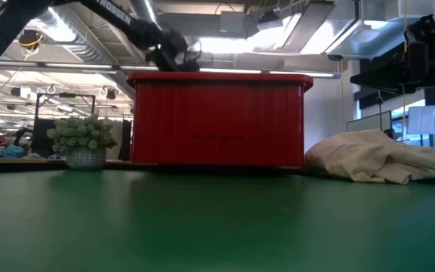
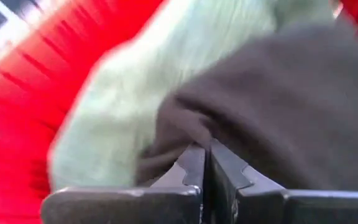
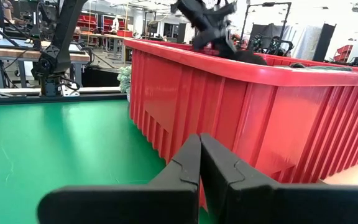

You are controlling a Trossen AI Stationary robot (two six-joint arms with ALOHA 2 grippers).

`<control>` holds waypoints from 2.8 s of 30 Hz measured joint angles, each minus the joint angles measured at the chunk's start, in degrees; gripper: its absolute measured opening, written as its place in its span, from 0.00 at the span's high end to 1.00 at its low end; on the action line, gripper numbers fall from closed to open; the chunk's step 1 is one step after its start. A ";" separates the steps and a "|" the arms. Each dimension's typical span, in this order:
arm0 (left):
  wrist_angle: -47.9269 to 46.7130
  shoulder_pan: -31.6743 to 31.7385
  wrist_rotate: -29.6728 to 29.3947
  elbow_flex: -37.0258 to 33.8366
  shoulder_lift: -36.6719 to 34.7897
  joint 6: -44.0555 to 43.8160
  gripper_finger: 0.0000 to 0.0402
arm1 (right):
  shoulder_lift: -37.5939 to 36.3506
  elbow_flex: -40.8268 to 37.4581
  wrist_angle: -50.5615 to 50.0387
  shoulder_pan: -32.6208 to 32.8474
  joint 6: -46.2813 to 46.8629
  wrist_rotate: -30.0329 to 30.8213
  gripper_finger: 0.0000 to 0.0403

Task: Fold laundry
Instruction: Fold the black shirt

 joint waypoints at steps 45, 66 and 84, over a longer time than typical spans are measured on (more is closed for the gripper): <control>-22.14 -60.53 -5.28 -8.71 -32.76 -7.00 1.00 | 0.00 0.00 0.02 0.02 0.00 0.00 0.99; -7.62 -60.51 -26.07 -36.82 -26.51 -23.07 0.99 | -0.01 -0.01 0.02 0.02 0.00 0.00 0.99; -3.15 -60.34 -20.83 -37.20 -24.41 -25.50 0.94 | -0.02 -0.02 0.02 0.02 0.00 0.00 0.99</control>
